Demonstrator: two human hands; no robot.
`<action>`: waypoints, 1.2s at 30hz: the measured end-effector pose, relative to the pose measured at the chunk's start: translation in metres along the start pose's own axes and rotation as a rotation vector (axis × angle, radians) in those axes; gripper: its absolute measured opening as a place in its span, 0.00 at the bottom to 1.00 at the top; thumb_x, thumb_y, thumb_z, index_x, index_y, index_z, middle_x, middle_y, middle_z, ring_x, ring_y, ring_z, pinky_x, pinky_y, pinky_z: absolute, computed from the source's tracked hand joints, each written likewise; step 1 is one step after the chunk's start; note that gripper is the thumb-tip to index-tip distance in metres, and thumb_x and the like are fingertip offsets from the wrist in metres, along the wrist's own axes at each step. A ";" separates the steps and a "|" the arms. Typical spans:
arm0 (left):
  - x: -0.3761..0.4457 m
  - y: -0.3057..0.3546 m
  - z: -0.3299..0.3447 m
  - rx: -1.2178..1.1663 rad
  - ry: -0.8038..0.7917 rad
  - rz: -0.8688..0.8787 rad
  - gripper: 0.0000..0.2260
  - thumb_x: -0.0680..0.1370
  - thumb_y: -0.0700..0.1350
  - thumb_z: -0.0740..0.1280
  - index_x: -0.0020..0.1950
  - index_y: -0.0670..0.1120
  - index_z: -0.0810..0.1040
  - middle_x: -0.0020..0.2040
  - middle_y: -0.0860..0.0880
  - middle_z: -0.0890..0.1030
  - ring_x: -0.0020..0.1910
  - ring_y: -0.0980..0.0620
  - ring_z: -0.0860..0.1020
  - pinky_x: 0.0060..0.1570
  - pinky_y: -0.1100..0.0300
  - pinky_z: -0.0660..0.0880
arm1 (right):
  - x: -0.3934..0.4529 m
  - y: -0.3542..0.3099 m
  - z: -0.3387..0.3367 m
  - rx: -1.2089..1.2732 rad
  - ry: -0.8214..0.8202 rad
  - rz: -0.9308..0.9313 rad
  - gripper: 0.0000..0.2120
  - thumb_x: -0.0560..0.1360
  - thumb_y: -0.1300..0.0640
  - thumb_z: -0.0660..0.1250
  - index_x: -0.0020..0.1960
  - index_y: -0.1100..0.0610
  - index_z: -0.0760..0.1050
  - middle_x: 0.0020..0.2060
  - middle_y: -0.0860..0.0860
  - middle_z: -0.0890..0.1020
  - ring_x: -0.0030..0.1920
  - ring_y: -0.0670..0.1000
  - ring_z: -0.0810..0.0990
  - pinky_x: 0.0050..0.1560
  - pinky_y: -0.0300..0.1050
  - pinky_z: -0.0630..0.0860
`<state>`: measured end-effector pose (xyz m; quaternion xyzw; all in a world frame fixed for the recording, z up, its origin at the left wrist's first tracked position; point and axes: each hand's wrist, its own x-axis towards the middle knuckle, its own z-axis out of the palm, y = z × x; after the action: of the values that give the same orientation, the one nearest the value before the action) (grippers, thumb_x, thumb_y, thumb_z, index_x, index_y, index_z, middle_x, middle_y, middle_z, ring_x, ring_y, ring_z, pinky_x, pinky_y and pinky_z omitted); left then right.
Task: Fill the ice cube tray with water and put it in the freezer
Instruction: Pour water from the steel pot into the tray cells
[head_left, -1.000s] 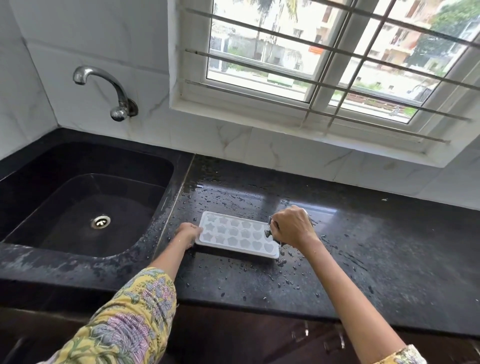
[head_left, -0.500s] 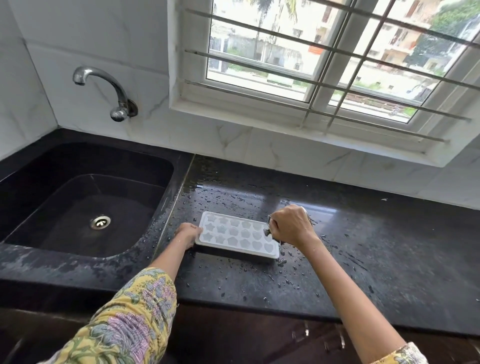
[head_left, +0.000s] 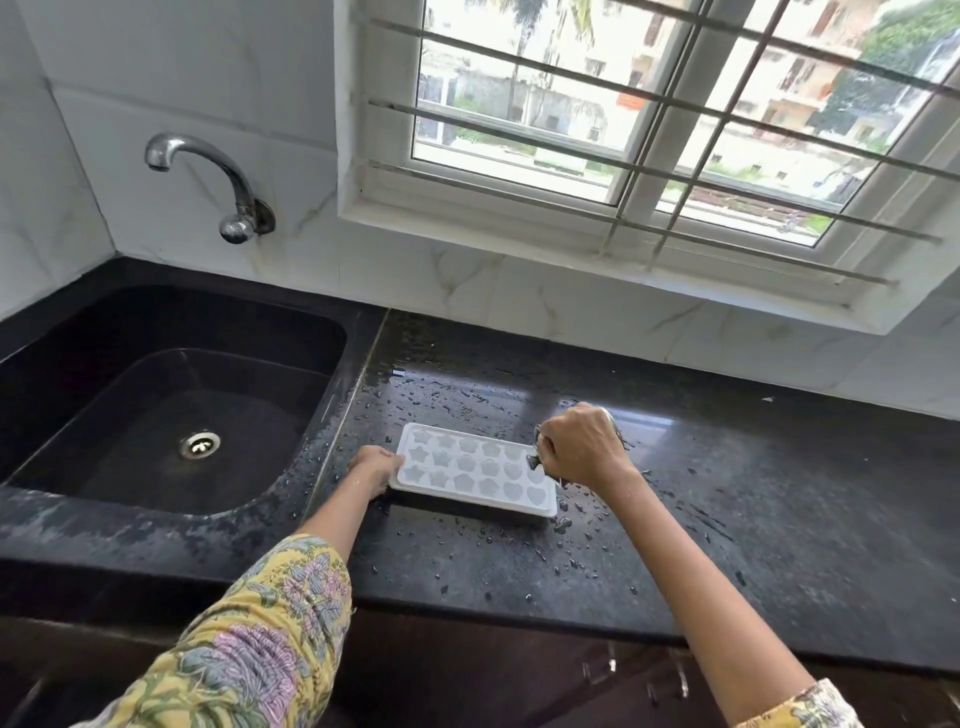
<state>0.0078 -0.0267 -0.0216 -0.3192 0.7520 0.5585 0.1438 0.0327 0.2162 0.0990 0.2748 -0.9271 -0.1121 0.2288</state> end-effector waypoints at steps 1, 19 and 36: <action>0.000 0.000 0.000 -0.007 -0.001 0.000 0.12 0.78 0.42 0.65 0.59 0.38 0.78 0.62 0.42 0.78 0.61 0.43 0.75 0.60 0.54 0.73 | 0.001 -0.001 -0.001 -0.002 -0.011 0.011 0.15 0.65 0.57 0.52 0.19 0.52 0.57 0.15 0.45 0.58 0.15 0.45 0.56 0.21 0.34 0.62; 0.010 -0.003 0.002 -0.047 0.000 0.016 0.12 0.77 0.41 0.65 0.34 0.45 0.70 0.61 0.41 0.78 0.48 0.49 0.71 0.51 0.56 0.71 | 0.004 -0.010 -0.007 0.025 -0.278 0.007 0.12 0.70 0.62 0.59 0.28 0.57 0.66 0.25 0.51 0.70 0.26 0.51 0.70 0.33 0.40 0.64; 0.006 -0.003 0.000 -0.061 -0.033 0.005 0.04 0.77 0.42 0.66 0.45 0.42 0.77 0.60 0.41 0.79 0.50 0.49 0.73 0.51 0.56 0.71 | 0.000 -0.007 -0.004 -0.009 -0.221 0.102 0.16 0.62 0.59 0.66 0.20 0.54 0.63 0.17 0.48 0.63 0.19 0.47 0.62 0.24 0.36 0.57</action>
<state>0.0047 -0.0288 -0.0273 -0.3124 0.7328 0.5868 0.1452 0.0380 0.2098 0.1003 0.2121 -0.9590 -0.1338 0.1319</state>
